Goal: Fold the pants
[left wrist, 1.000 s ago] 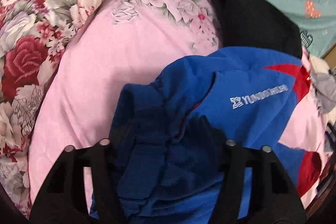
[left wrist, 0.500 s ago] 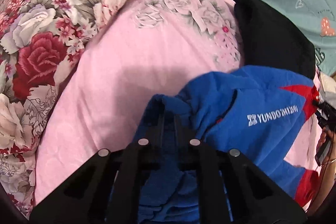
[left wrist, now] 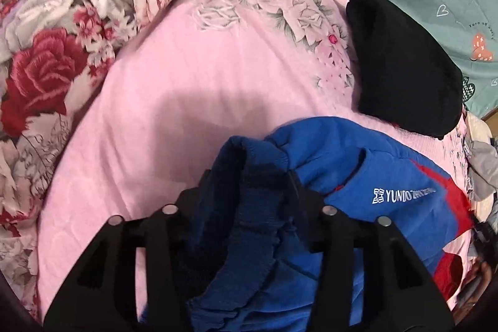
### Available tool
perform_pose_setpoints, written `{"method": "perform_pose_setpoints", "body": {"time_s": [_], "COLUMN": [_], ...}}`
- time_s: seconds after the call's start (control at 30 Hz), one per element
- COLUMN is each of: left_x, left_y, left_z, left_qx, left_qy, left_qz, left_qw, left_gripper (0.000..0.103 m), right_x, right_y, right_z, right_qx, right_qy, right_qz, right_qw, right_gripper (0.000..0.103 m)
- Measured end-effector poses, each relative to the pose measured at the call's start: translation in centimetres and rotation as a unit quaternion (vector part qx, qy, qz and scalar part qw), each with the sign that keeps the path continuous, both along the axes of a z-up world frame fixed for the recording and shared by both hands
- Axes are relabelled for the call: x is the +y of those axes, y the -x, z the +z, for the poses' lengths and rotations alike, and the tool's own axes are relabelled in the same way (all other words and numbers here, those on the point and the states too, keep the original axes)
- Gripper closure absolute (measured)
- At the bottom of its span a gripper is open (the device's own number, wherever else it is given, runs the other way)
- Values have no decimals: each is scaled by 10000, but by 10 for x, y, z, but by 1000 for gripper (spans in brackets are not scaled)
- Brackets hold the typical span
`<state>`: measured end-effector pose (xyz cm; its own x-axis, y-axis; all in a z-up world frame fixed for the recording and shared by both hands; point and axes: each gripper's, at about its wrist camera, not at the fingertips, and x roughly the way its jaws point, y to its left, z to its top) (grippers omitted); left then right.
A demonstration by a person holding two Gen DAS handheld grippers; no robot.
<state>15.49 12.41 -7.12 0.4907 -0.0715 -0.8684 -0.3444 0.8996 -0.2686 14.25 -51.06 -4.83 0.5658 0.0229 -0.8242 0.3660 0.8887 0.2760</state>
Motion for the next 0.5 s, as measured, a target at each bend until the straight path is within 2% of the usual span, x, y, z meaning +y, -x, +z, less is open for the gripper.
{"method": "perform_pose_setpoints", "body": {"time_s": [0.03, 0.07, 0.1, 0.2, 0.27, 0.37, 0.47, 0.5], "left_x": [0, 0, 1, 3, 2, -4, -7, -8], "left_y": [1, 3, 6, 19, 21, 10, -1, -4], "left_z": [0, 0, 3, 13, 17, 10, 0, -3], "left_qx": [19, 35, 37, -100, -102, 107, 347, 416], "left_qy": [33, 77, 116, 97, 101, 239, 326, 288], "left_qz": [1, -12, -18, 79, 35, -124, -182, -176], "left_qw": [10000, 10000, 9999, 9999, 9999, 9996, 9987, 9986], "left_gripper": [52, 49, 39, 28, 22, 23, 25, 25], "right_x": [3, 8, 10, 20, 39, 76, 116, 126], "right_y": [-3, -3, 1, 13, 16, 12, 9, 8], "right_z": [-6, -6, -1, 25, 43, 61, 65, 64], "right_qx": [240, 338, 198, -610, -1019, -1366, -1538, -1516], "right_qy": [458, 920, 998, 491, 210, -106, -442, -402], "right_qz": [-172, -298, -342, -662, -605, -27, 703, 810], "right_qw": [9985, 9947, 9942, 9947, 9927, 9906, 9846, 9843], "right_gripper": [41, 41, 41, 40, 38, 27, 27, 27]}}
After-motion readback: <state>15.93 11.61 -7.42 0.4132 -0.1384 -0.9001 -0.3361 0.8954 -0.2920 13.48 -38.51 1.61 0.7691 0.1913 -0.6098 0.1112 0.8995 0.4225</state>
